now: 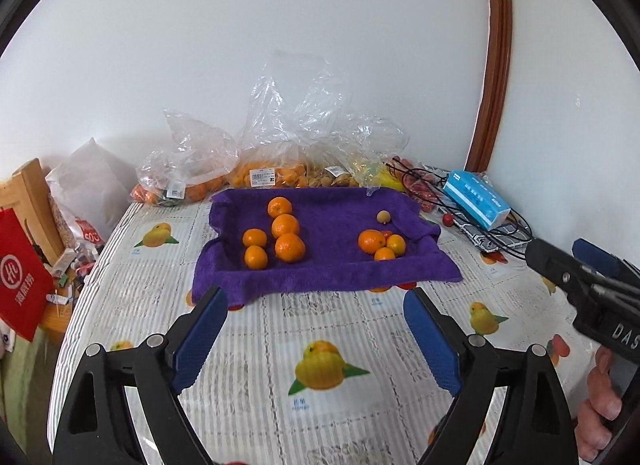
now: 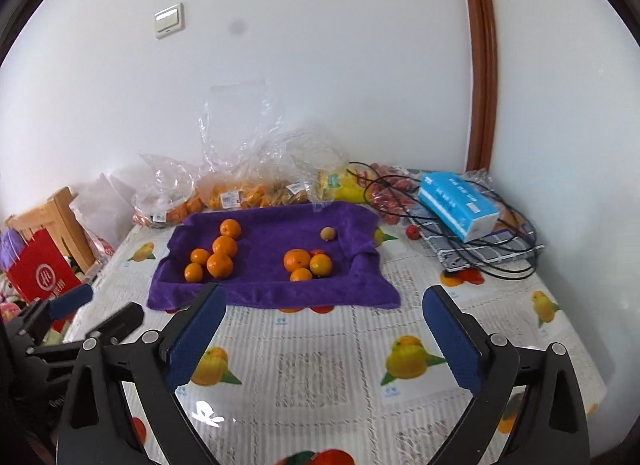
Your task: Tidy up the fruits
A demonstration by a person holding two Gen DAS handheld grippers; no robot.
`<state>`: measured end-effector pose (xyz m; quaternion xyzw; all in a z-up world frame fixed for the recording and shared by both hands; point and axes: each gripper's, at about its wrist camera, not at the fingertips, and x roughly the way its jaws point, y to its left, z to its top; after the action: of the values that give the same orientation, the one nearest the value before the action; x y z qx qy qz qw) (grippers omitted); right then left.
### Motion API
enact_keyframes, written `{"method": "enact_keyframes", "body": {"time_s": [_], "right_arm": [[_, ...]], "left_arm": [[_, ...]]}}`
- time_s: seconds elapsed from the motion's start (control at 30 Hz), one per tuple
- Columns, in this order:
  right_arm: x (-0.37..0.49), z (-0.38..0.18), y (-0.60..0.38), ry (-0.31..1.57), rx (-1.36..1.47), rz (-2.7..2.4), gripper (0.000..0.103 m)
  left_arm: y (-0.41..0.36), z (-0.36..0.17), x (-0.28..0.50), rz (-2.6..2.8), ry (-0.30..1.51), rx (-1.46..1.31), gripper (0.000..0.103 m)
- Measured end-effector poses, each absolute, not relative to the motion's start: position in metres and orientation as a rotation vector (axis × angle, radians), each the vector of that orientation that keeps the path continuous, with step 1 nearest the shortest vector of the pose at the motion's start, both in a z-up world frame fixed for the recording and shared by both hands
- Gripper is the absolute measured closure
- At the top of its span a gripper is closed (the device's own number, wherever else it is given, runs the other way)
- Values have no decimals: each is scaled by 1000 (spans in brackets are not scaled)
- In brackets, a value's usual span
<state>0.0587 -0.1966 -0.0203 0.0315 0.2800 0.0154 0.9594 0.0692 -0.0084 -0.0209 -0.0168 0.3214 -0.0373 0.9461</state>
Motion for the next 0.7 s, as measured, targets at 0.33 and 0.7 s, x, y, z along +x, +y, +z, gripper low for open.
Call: {"method": "enact_keyframes", "body": {"time_s": [0.33,0.7], "right_arm": [[17,-7,-202,552,99,40,0],[4,5,-200,526,65,17,0]], "left_arm": [[-2,2,29,-63,605,-41,12],[-4,8,23,-66,600,-38,12]]}}
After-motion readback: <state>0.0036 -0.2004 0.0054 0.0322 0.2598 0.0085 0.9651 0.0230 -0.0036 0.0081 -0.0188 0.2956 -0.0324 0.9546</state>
